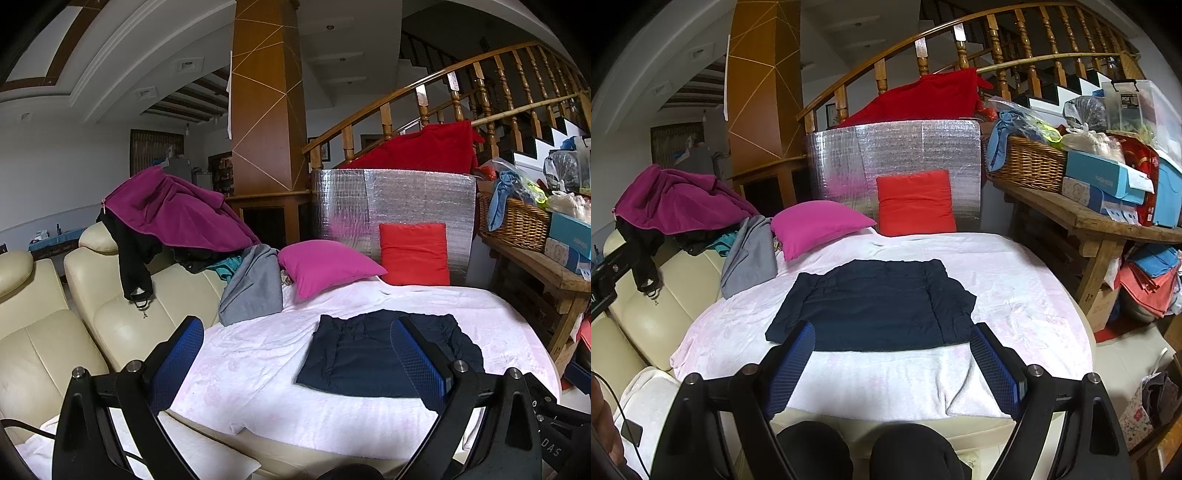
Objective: Fold large clothes
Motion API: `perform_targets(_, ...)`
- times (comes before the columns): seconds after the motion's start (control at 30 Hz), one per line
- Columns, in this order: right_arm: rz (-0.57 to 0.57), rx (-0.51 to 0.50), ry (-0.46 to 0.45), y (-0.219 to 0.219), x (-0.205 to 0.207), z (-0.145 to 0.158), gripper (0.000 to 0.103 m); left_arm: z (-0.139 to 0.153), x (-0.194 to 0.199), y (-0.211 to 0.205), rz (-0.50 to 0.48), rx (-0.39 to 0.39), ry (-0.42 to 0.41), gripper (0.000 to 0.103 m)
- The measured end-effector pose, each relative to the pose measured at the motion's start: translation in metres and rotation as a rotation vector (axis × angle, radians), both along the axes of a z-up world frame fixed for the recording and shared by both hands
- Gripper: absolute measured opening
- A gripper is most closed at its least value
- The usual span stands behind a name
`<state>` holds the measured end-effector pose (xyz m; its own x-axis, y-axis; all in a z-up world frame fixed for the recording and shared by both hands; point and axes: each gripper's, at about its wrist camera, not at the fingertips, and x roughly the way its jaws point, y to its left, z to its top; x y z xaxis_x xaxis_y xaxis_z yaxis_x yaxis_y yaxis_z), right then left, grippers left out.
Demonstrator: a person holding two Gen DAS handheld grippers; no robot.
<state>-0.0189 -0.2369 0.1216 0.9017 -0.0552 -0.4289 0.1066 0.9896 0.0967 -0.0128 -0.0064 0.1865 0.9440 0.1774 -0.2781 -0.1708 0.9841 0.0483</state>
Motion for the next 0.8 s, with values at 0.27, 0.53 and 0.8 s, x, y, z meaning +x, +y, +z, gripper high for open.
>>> perform_targets(0.27,0.003,-0.010,-0.003,0.004,0.000,0.001,0.088,0.001,-0.001,0.003,0.005,-0.009,-0.003,0.101)
perform_targets(0.53,-0.001,-0.011,-0.011,0.002,0.001,0.005,0.088,0.004,0.002,0.001,-0.001,-0.006,-0.011,0.101)
perform_targets(0.8,-0.002,-0.009,-0.009,0.000,0.009,0.011,0.088,0.009,0.013,-0.002,-0.005,-0.001,-0.010,0.101)
